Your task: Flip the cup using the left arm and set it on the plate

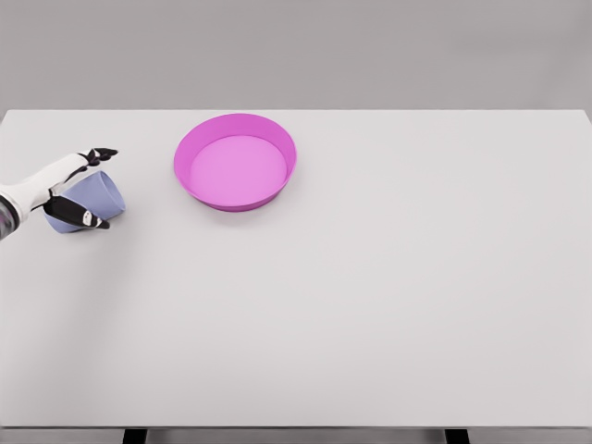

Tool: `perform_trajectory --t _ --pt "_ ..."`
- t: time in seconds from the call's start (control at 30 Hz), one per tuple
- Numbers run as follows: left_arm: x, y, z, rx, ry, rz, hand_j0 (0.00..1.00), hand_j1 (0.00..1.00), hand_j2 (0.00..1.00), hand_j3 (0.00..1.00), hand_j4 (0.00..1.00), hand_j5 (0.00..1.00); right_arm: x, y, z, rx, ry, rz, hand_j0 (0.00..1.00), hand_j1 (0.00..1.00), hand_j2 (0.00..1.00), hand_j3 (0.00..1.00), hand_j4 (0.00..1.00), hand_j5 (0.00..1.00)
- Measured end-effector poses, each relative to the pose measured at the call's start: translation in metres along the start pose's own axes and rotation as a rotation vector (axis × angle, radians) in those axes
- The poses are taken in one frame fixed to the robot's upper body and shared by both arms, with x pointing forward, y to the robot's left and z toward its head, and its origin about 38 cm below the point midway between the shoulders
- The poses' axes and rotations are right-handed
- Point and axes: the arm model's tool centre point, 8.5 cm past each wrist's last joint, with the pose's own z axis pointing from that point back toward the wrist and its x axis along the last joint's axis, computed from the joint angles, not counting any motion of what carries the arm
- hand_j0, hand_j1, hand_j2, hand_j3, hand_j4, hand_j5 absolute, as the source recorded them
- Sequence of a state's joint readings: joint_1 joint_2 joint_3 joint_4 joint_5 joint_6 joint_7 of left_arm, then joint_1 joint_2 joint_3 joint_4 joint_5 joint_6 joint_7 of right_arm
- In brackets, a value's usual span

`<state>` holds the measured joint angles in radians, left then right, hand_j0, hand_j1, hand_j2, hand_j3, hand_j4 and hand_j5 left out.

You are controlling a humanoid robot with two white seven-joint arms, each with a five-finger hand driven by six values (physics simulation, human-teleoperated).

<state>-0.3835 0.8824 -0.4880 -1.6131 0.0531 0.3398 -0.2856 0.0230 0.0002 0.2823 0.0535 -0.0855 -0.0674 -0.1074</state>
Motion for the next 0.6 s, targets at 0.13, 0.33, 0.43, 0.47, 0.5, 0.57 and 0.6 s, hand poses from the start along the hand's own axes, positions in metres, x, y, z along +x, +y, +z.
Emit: perform_trajectory --t 0.13,0.33,0.43,0.47,0.5,0.57,0.6 --pt "-0.0031 -0.0037 -0.0030 -0.004 0.016 0.004 1.00 1.00 1.00 1.00 1.00 1.00 0.0000 0.0000 0.0000 0.000 0.000 0.000 1.00 1.00 1.00 1.00 1.00 1.00" --pt "-0.0050 -0.0078 -0.0053 -0.009 0.033 0.002 0.79 0.79 0.79 0.79 0.79 0.79 0.0000 0.0000 0.0000 0.000 0.000 0.000 1.00 1.00 1.00 1.00 1.00 1.00" --pt "-0.0051 -0.0084 -0.0056 -0.010 0.035 0.003 0.70 0.70 0.70 0.70 0.70 0.70 0.0000 0.0000 0.0000 0.000 0.000 0.000 1.00 1.00 1.00 1.00 1.00 1.00" --pt "-0.0051 -0.0085 -0.0057 -0.011 0.035 0.003 0.68 0.68 0.68 0.68 0.68 0.68 0.0000 0.0000 0.0000 0.000 0.000 0.000 1.00 1.00 1.00 1.00 1.00 1.00" --pt "-0.0050 -0.0086 -0.0057 -0.011 0.035 0.004 0.67 0.67 0.67 0.67 0.67 0.67 0.0000 0.0000 0.0000 0.000 0.000 0.000 1.00 1.00 1.00 1.00 1.00 1.00" --pt "-0.0049 -0.0088 -0.0059 -0.011 0.035 0.005 0.67 0.67 0.67 0.67 0.67 0.67 0.0000 0.0000 0.0000 0.000 0.000 0.000 1.00 1.00 1.00 1.00 1.00 1.00" --pt "-0.0048 -0.0089 -0.0060 -0.010 0.034 0.004 0.67 0.67 0.67 0.67 0.67 0.67 0.0000 0.0000 0.0000 0.000 0.000 0.000 1.00 1.00 1.00 1.00 1.00 1.00"
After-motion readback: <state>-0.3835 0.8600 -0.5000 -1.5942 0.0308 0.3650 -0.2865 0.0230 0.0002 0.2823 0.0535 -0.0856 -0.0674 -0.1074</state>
